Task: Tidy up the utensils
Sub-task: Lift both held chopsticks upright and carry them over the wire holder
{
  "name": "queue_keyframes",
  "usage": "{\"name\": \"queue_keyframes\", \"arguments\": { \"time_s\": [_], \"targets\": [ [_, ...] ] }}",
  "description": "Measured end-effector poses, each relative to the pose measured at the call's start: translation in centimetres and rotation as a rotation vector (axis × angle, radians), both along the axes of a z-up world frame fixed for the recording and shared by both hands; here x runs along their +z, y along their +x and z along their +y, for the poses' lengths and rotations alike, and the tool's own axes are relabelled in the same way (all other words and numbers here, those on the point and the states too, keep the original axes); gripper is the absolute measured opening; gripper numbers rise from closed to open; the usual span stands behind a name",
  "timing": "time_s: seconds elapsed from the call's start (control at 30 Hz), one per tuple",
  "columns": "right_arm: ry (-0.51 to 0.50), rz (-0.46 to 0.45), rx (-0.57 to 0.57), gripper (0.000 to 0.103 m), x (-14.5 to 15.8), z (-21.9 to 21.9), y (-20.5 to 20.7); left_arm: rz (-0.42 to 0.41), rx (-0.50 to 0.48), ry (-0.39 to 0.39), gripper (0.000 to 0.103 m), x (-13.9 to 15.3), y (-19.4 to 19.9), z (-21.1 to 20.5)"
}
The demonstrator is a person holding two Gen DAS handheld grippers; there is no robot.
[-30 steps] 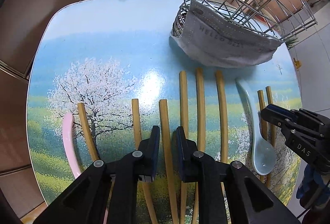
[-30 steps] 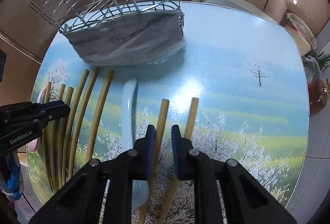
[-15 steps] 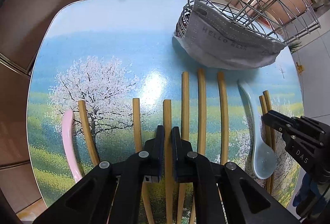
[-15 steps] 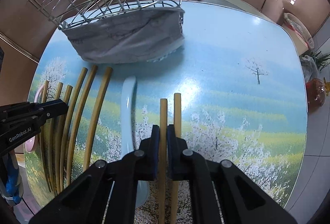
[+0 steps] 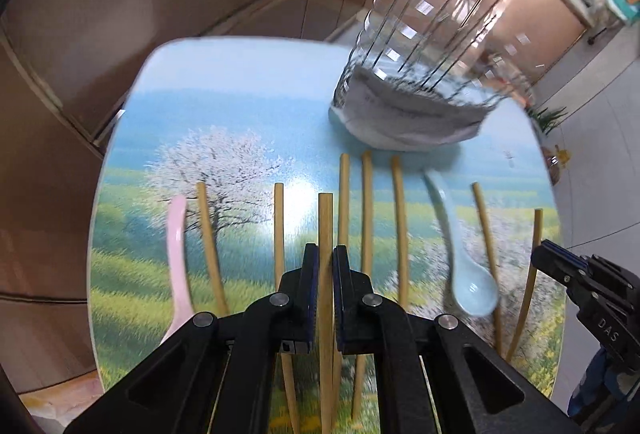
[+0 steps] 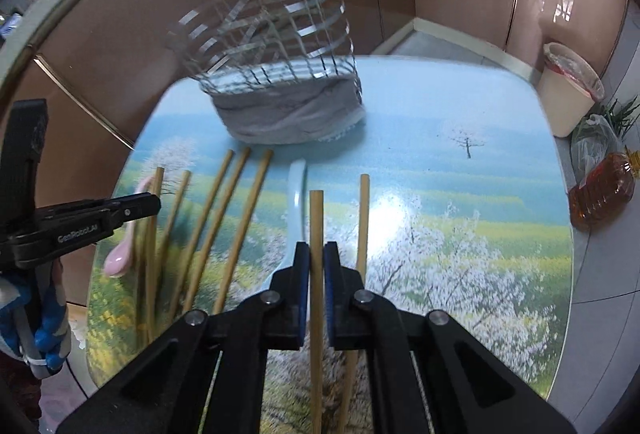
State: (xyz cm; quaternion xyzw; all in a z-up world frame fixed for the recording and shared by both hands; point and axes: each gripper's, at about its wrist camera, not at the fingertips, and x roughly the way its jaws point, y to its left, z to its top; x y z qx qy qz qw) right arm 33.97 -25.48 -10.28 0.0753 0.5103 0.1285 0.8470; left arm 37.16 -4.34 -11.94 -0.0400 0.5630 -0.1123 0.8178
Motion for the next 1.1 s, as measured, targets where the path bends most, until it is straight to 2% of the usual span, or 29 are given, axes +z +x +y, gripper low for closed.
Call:
{"name": "queue_keyframes", "arguments": {
  "time_s": [0.37, 0.53, 0.7, 0.87, 1.0, 1.1],
  "targets": [
    [0.026, -0.299, 0.010, 0.006, 7.5, -0.1, -10.6, -0.252, 0.014, -0.088, 0.006, 6.3, -10.9, 1.4],
    [0.035, -0.390, -0.006, 0.006, 9.9, 0.2, -14.7, -0.342, 0.017, -0.109, 0.006, 8.6, -15.7, 2.2],
    [0.035, -0.476, -0.008, 0.006, 13.0, 0.6, -17.6, -0.434, 0.019, -0.124, 0.006, 12.1, -18.4, 3.2],
    [0.020, -0.548, -0.001, 0.006, 16.6, 1.2, -18.5, -0.512, 0.021, -0.146, 0.006, 16.2, -19.5, 3.9],
    [0.007, -0.596, 0.007, 0.006, 19.7, 1.7, -18.0, -0.560, 0.027, -0.172, 0.006, 19.5, -18.1, 4.2],
    [-0.003, -0.634, 0.006, 0.006, 22.6, 1.8, -16.1, -0.596, 0.034, -0.193, 0.006, 22.2, -16.7, 4.2]
  ]
}}
